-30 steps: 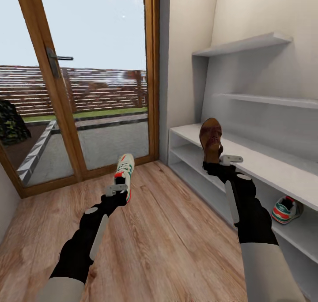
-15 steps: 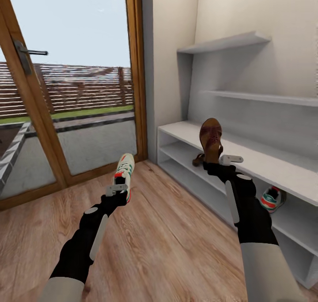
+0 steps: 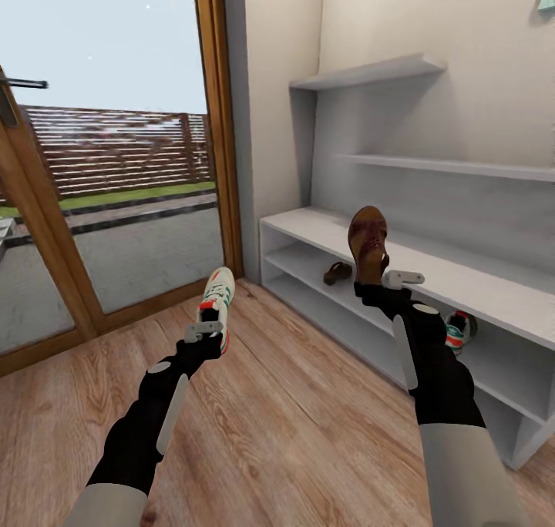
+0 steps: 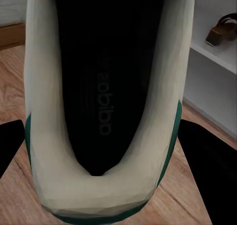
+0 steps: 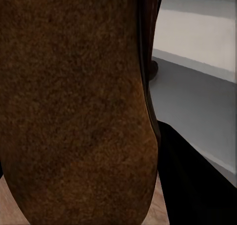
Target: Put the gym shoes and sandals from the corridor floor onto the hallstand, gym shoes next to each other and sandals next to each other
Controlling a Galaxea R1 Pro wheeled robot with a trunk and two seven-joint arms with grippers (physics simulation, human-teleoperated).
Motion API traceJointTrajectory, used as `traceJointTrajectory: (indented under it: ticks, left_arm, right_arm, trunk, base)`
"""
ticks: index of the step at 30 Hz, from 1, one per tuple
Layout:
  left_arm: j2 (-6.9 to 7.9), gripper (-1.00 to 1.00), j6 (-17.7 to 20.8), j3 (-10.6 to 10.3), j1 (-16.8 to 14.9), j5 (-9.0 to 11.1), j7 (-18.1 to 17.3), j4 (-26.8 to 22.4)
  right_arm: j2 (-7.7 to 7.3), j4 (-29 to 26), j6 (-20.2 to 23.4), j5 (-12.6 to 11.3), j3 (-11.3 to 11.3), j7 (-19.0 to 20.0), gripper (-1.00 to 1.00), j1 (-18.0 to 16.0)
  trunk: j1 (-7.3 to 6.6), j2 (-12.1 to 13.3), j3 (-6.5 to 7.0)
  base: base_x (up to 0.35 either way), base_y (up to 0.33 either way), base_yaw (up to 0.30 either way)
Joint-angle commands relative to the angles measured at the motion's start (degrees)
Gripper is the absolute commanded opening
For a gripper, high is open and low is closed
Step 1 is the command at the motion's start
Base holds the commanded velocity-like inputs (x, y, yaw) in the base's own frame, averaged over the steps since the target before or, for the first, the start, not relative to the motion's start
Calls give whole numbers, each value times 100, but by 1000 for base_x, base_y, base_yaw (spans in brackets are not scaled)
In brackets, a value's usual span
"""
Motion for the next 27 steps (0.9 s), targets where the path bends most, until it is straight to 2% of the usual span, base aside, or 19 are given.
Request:
traceJointTrajectory:
  ticks: [1,7,13,17,27]
  left_arm:
    - [-5,-100,34,15,-3,23,-24,-7]
    - [-5,-100,34,15,-3,23,-23,-7]
    - [-5,-100,34,15,-3,23,-21,-8]
    - [-5,-100,34,15,-3,24,-25,-7]
    - [-5,-100,34,15,-3,31,-24,-7]
  right_arm:
    - [4,-3,28,-1,-7,-14,-100,-3]
    - [-20,-5,29,-13,-17,-11,-100,-5]
    - [-29,-6,30,-15,-19,-11,-100,-4]
    - [-29,-8,30,-19,-19,-11,-100,-3]
    - [-28,-6,30,-25,-14,-11,-100,-3]
  trunk:
    - [-1,-3,-6]
    - [-1,-3,-6]
    - [-1,-3,-6]
    - [-1,-3,-8]
    - [-1,-3,-9]
  base:
    - [0,2,-15]
    - [0,7,-4]
    - [0,245,0]
    - [0,72,-23]
    - [0,4,-262]
